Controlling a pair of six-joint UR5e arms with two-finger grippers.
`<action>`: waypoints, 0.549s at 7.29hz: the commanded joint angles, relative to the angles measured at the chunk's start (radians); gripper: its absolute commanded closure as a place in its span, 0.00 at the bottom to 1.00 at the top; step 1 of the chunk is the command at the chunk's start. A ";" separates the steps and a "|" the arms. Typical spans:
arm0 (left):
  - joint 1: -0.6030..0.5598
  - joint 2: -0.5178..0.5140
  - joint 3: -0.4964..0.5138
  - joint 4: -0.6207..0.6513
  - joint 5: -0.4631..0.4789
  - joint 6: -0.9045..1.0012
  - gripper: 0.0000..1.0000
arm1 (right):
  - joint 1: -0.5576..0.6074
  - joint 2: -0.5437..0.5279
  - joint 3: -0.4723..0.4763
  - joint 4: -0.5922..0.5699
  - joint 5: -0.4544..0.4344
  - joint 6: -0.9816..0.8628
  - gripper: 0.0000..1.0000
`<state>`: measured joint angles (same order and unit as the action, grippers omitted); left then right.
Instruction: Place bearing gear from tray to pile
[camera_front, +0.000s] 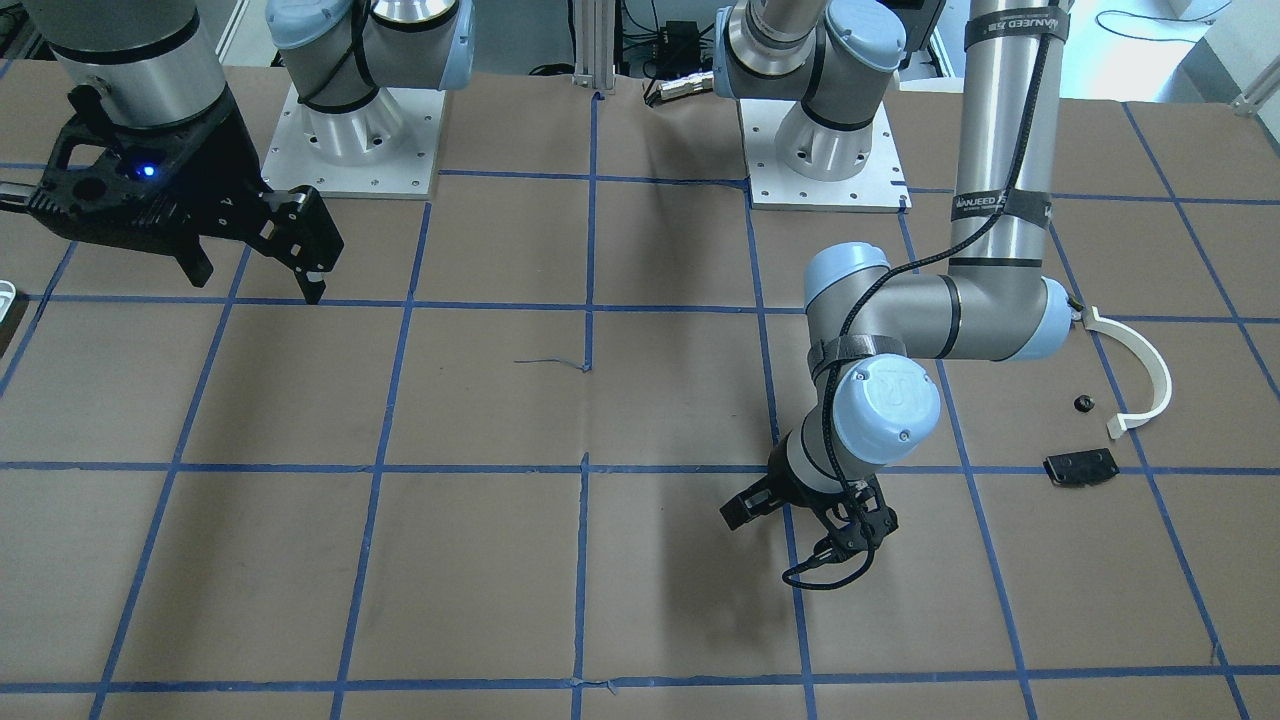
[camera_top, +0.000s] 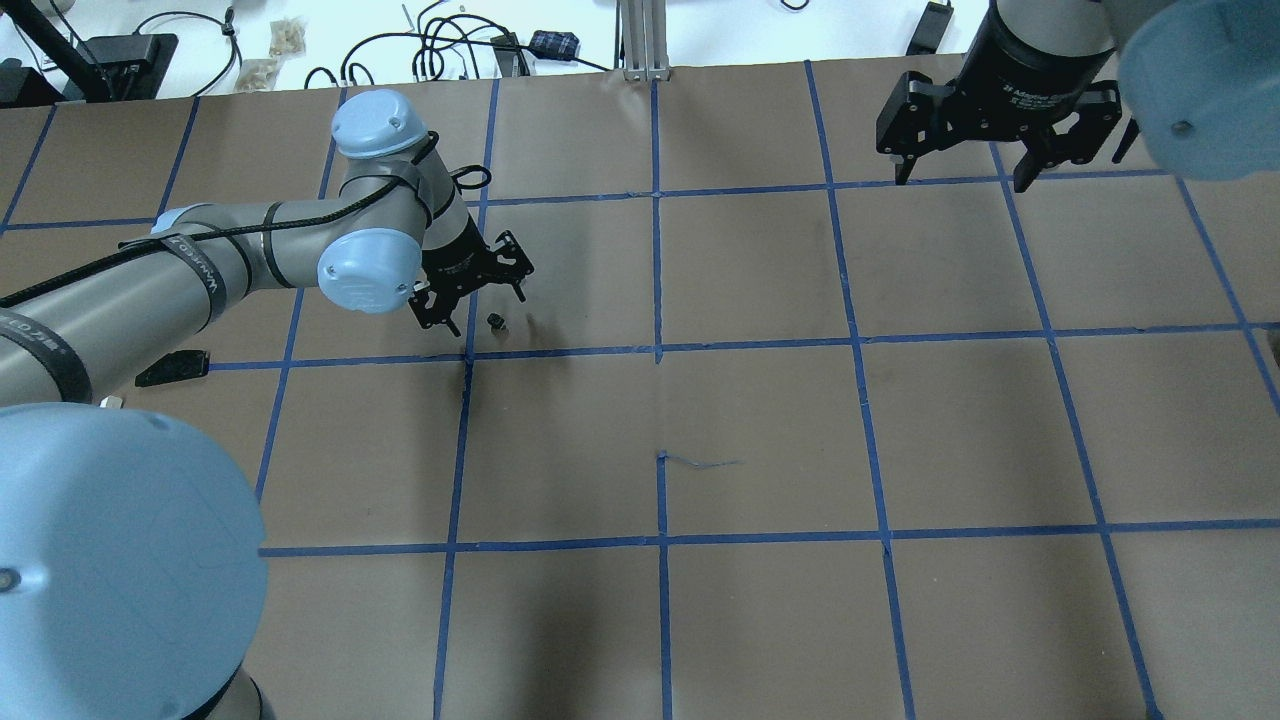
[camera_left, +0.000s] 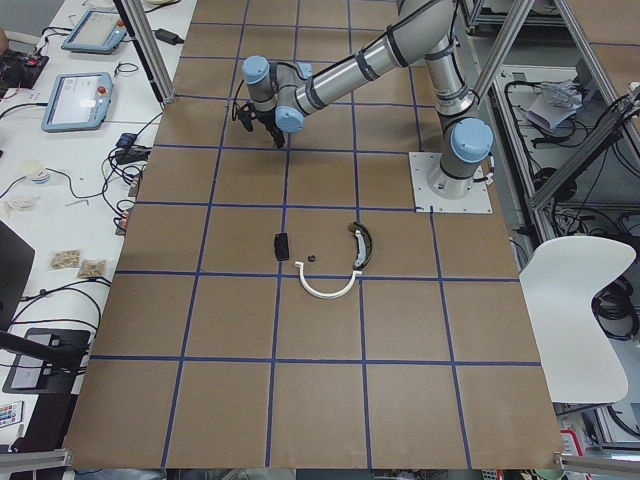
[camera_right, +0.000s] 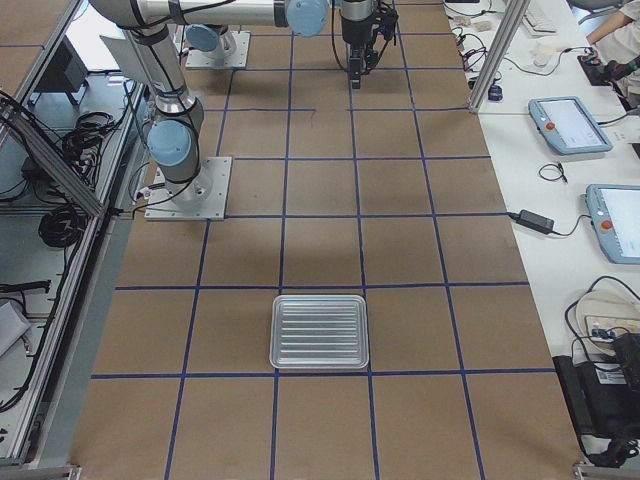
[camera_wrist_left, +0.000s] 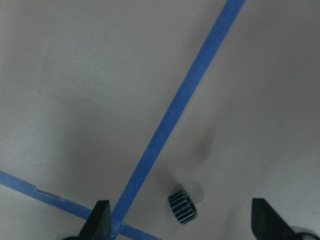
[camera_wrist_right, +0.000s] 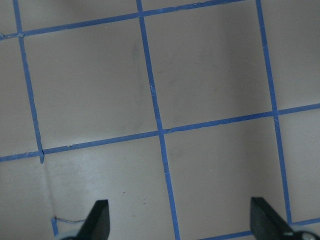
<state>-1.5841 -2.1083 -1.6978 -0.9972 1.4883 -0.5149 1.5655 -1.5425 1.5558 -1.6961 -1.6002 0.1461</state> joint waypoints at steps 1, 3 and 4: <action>0.001 -0.001 -0.008 -0.004 0.000 -0.005 0.17 | 0.004 0.013 -0.011 0.004 -0.007 0.001 0.00; 0.001 0.007 -0.010 -0.017 0.006 -0.001 0.79 | 0.004 0.009 -0.005 0.000 -0.009 -0.014 0.00; 0.001 0.002 -0.010 -0.018 0.009 0.004 0.98 | 0.004 0.013 -0.003 -0.004 -0.007 -0.016 0.00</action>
<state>-1.5832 -2.1053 -1.7067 -1.0100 1.4923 -0.5155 1.5692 -1.5325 1.5490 -1.6947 -1.6091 0.1332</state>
